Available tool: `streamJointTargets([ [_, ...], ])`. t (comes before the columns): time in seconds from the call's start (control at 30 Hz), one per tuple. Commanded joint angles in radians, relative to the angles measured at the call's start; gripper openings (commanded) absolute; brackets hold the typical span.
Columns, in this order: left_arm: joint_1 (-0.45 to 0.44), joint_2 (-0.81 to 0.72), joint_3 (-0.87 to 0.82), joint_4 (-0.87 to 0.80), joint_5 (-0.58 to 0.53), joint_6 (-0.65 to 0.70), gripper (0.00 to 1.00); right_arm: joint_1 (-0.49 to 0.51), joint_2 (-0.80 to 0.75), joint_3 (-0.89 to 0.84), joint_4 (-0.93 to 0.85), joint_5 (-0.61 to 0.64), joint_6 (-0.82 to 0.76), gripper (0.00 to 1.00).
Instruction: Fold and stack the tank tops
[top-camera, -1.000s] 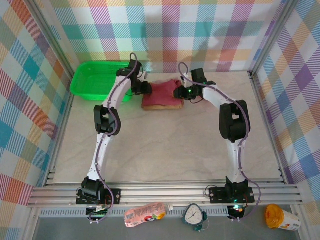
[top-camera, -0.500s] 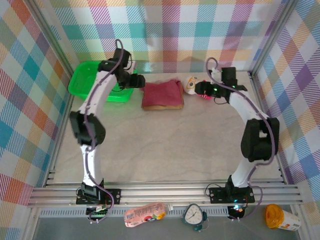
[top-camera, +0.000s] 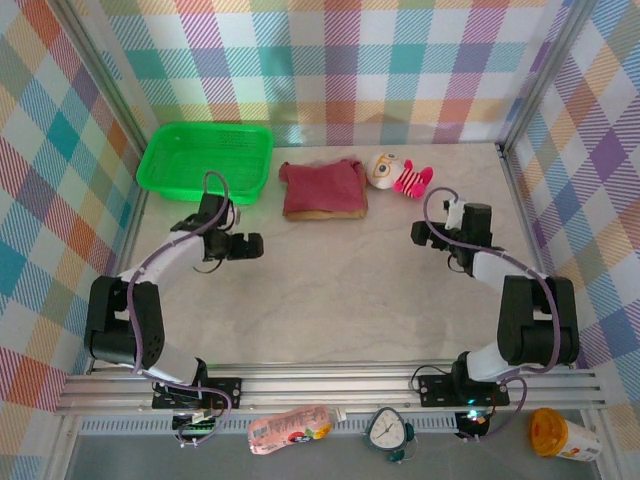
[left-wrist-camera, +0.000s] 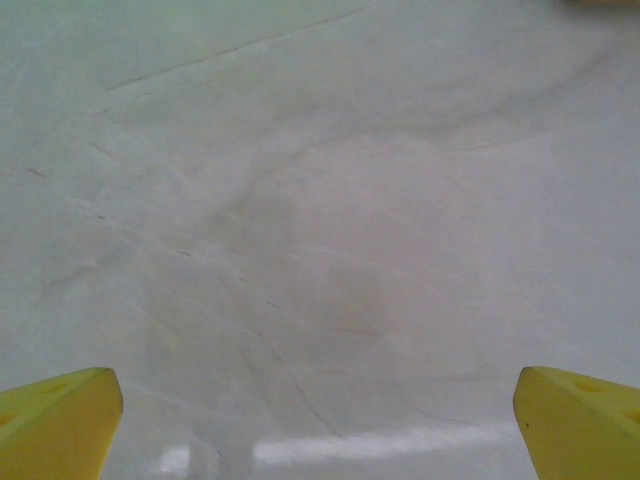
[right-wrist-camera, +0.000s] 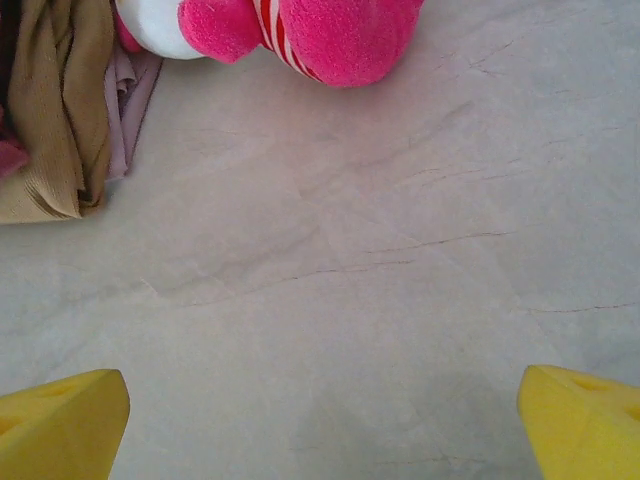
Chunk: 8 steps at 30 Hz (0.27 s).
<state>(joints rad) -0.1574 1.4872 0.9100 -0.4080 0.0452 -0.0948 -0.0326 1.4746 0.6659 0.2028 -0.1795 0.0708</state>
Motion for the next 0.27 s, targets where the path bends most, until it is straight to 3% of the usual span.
streamJointTargets([
  [0.0, 0.014, -0.07, -0.091, 0.326, -0.077, 0.013, 1.0, -0.007, -0.046, -0.049, 0.157, 0.051, -0.052, 0.99],
  [0.23, 0.035, -0.022, -0.117, 0.41, -0.081, 0.032, 1.0, -0.014, -0.024, -0.078, 0.22, 0.067, -0.048, 0.99],
])
